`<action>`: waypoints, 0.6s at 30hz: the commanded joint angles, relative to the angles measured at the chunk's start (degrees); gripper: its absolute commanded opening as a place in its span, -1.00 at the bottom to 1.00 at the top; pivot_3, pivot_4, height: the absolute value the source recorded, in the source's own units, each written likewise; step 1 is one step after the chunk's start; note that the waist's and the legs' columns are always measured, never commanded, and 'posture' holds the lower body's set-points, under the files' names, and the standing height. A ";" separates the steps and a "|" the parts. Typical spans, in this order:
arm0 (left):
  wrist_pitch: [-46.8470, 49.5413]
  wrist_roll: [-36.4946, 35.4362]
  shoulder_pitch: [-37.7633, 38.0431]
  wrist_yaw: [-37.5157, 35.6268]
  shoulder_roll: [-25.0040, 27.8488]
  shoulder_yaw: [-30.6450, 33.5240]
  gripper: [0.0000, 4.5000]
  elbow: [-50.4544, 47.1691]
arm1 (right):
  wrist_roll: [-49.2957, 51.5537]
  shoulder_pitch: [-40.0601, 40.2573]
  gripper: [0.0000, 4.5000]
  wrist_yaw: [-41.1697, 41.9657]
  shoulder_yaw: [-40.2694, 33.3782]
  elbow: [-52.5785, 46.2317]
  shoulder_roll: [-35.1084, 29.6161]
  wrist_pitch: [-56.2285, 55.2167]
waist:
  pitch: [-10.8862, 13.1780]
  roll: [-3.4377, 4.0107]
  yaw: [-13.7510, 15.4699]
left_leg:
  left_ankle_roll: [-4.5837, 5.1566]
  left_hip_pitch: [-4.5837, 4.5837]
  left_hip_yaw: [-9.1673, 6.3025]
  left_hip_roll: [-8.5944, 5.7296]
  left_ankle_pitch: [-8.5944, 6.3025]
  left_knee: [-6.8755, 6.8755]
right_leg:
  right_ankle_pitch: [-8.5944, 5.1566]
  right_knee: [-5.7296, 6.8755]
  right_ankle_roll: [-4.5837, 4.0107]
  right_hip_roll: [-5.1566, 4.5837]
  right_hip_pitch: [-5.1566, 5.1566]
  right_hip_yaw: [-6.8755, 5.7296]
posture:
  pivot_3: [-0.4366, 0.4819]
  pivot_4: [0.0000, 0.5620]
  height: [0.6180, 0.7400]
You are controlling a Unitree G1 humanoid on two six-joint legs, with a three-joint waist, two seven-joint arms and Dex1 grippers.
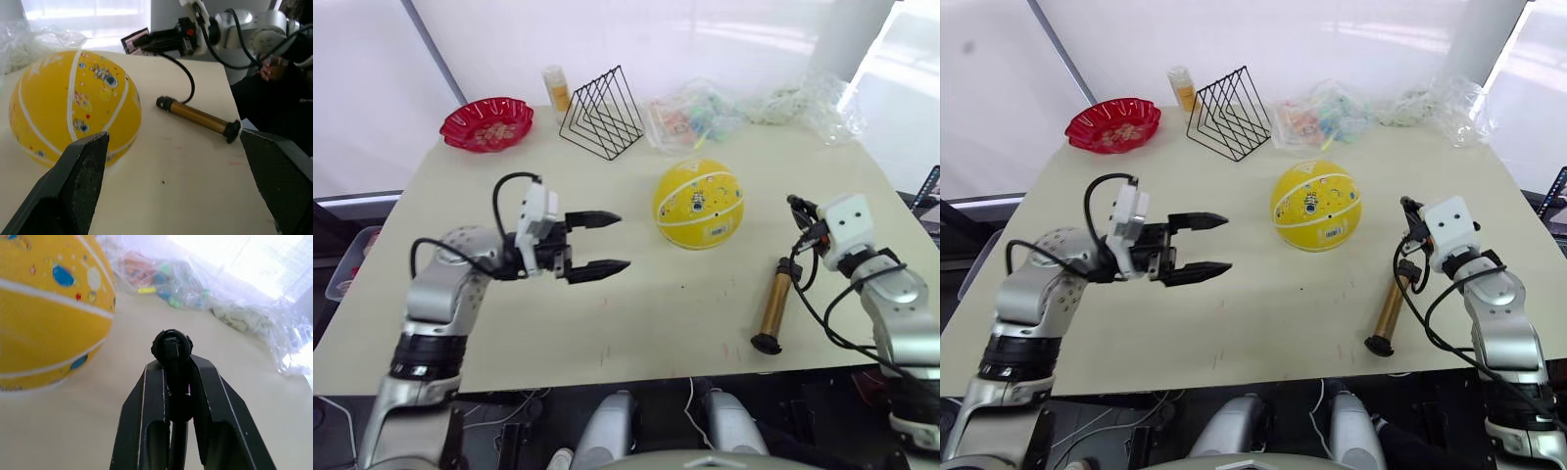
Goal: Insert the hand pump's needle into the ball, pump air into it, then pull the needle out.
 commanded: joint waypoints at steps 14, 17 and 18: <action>-1.34 -4.61 4.67 0.18 2.29 5.06 1.00 -4.10 | 2.75 -16.03 -0.97 -1.55 -1.46 13.86 0.60 -2.99 | 0.09 0.09 -0.64 | -0.16 0.08 -0.05 0.15 0.12 0.02 | 0.13 0.10 -0.20 0.26 -0.03 0.04 | -0.05 -0.47 0.95; -1.40 -4.75 4.95 0.34 2.12 4.94 1.00 -4.42 | 3.57 -17.39 -0.97 -1.85 -2.12 15.40 0.58 -3.28 | 0.09 0.09 -0.37 | -0.16 0.05 -0.07 0.16 0.12 0.01 | 0.13 0.10 -0.21 0.27 -0.03 0.01 | -0.05 -0.47 0.95; -1.47 -4.78 5.16 0.35 2.09 4.90 1.00 -4.57 | 3.94 -17.56 -0.97 -2.18 -2.53 15.79 0.64 -3.10 | 0.10 0.10 -0.37 | -0.16 0.04 -0.07 0.16 0.12 0.01 | 0.13 0.10 -0.21 0.27 -0.03 0.01 | -0.05 -0.47 0.95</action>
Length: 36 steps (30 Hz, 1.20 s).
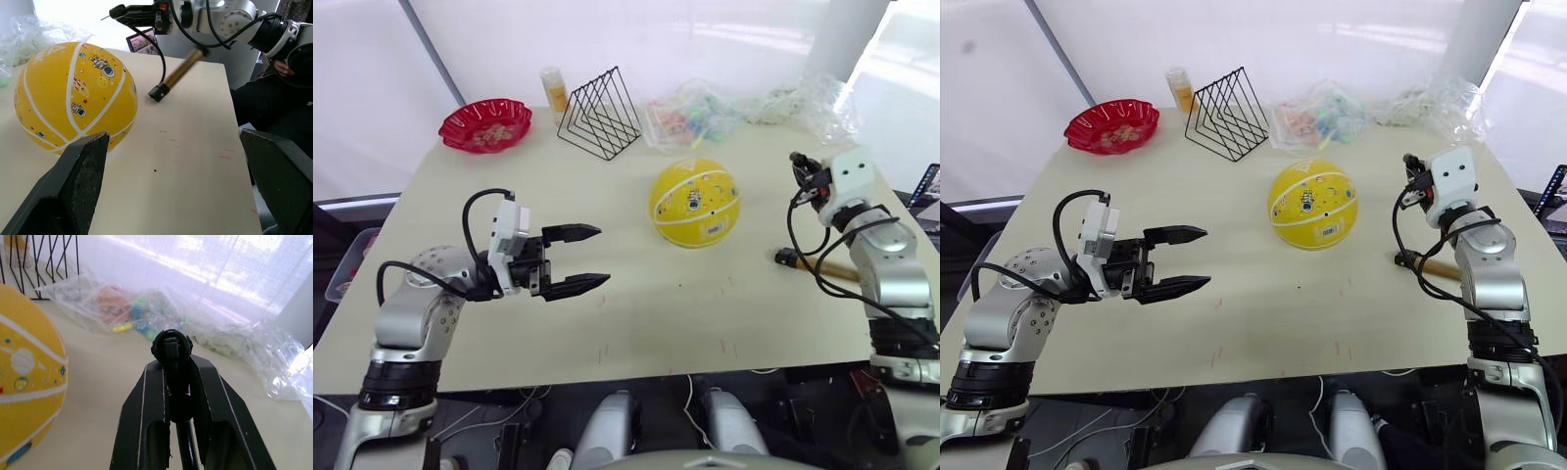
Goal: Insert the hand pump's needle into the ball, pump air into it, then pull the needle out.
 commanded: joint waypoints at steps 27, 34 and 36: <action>-1.77 -1.14 0.07 0.83 -0.35 -0.06 1.00 -2.41 | 1.14 1.68 0.96 -12.94 -11.74 4.09 -5.50 1.62 | 0.04 0.07 -0.12 | 0.01 0.00 0.06 -0.01 0.00 0.00 | 0.01 0.02 0.00 0.00 -0.01 0.04 | -0.05 -0.47 0.95; -2.70 -1.07 0.67 0.41 -0.20 0.24 1.00 -1.67 | -0.13 3.53 0.96 -12.54 -12.76 3.59 -10.23 0.61 | 0.04 0.06 -0.05 | 0.02 0.00 0.06 0.00 -0.01 0.00 | 0.01 0.01 0.00 0.01 0.00 0.03 | -0.05 -0.47 0.95; -2.28 -1.16 0.47 0.87 -0.37 -0.04 1.00 -2.28 | 0.30 4.43 0.96 -12.38 -13.59 2.78 -10.87 0.65 | 0.04 0.07 -0.07 | 0.02 0.00 0.06 0.00 -0.01 0.00 | 0.01 0.01 0.00 0.01 0.01 0.04 | -0.05 -0.47 0.95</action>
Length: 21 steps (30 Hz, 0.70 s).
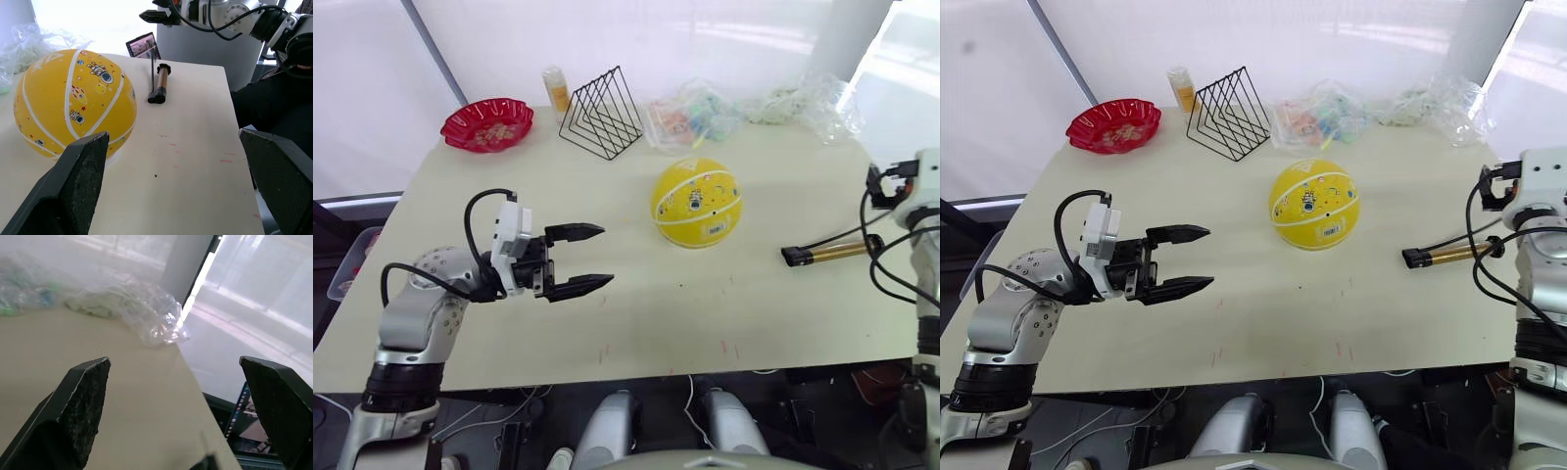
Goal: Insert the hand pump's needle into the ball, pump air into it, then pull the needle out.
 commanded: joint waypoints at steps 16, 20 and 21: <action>-2.25 1.08 3.65 3.84 -0.53 1.41 1.00 -1.73 | 14.09 23.47 0.96 15.88 0.38 -27.33 5.90 -0.64 | 0.00 0.00 0.15 | 0.01 0.02 -0.04 0.05 0.00 0.00 | 0.00 0.00 0.01 0.03 0.03 -0.01 | -0.05 -0.47 0.95; -4.10 2.17 6.05 5.59 -0.82 2.17 1.00 -1.67 | 14.97 27.85 0.96 18.86 1.50 -29.10 7.34 -2.43 | 0.01 0.01 0.15 | 0.00 0.04 0.00 0.10 0.00 0.01 | -0.01 0.00 0.00 0.04 0.02 0.02 | -0.05 -0.47 0.95; -4.88 3.02 7.04 6.44 -0.92 2.44 1.00 -1.60 | 15.38 29.52 0.96 20.40 1.80 -29.14 7.39 -2.96 | 0.01 0.01 0.18 | 0.00 0.04 0.01 0.10 0.00 0.01 | -0.01 -0.01 0.00 0.03 0.02 0.03 | -0.05 -0.47 0.95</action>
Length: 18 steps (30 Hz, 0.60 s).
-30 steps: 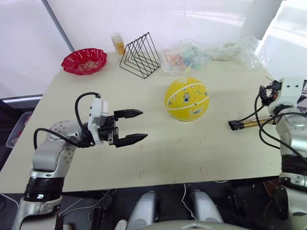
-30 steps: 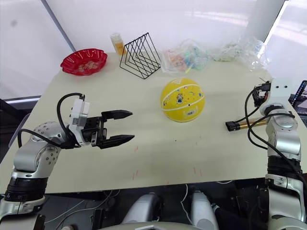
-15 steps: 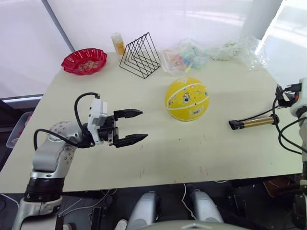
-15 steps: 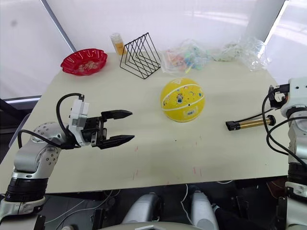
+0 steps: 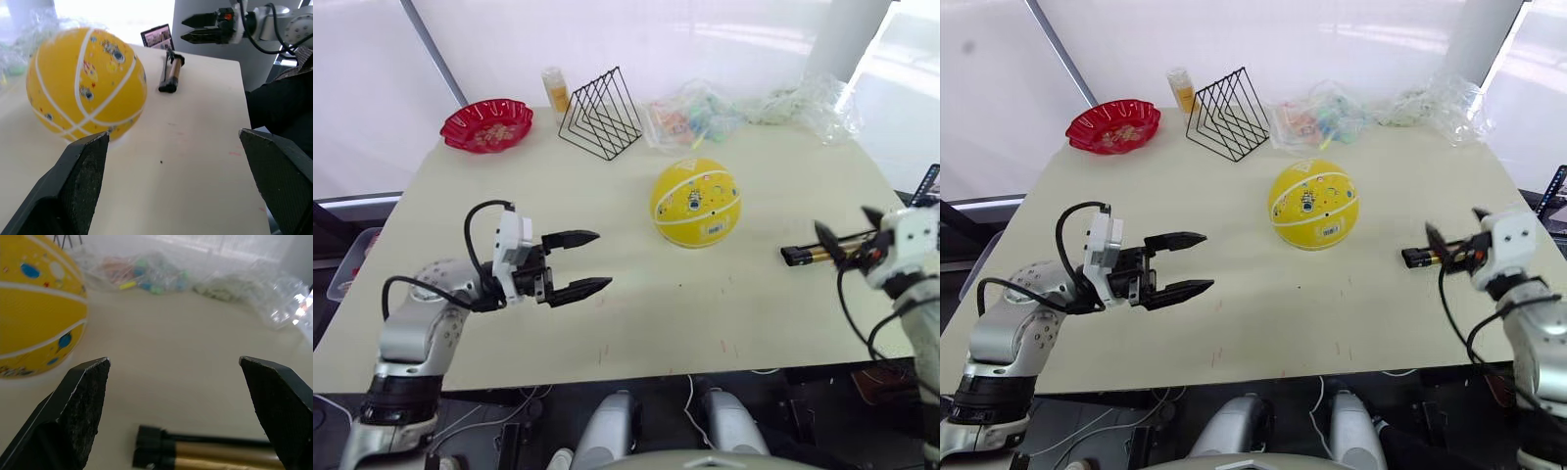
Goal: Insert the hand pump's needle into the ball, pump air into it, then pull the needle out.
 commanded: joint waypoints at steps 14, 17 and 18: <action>-10.30 8.17 13.69 8.49 0.24 6.17 1.00 3.12 | 1.69 17.52 0.96 15.98 -6.05 2.52 -3.82 -13.34 | 0.00 -0.01 0.27 | -0.01 0.07 0.03 0.06 0.00 0.03 | -0.12 -0.02 -0.22 -0.05 0.04 0.00 | -0.05 -0.47 0.95; -11.71 9.32 15.24 8.63 0.62 6.74 1.00 4.82 | 1.89 19.33 0.96 18.52 -6.95 4.25 -4.21 -16.40 | 0.00 -0.02 0.26 | -0.01 0.10 0.08 0.14 0.00 0.04 | -0.12 -0.02 -0.23 -0.04 0.04 0.01 | -0.05 -0.47 0.95; -12.51 9.94 16.16 8.87 0.75 7.32 1.00 6.23 | 2.71 20.02 0.96 20.29 -7.90 5.25 -4.76 -17.44 | 0.00 -0.02 0.23 | -0.01 0.12 0.10 0.18 0.00 0.04 | -0.12 -0.02 -0.24 -0.04 0.05 0.02 | -0.05 -0.47 0.95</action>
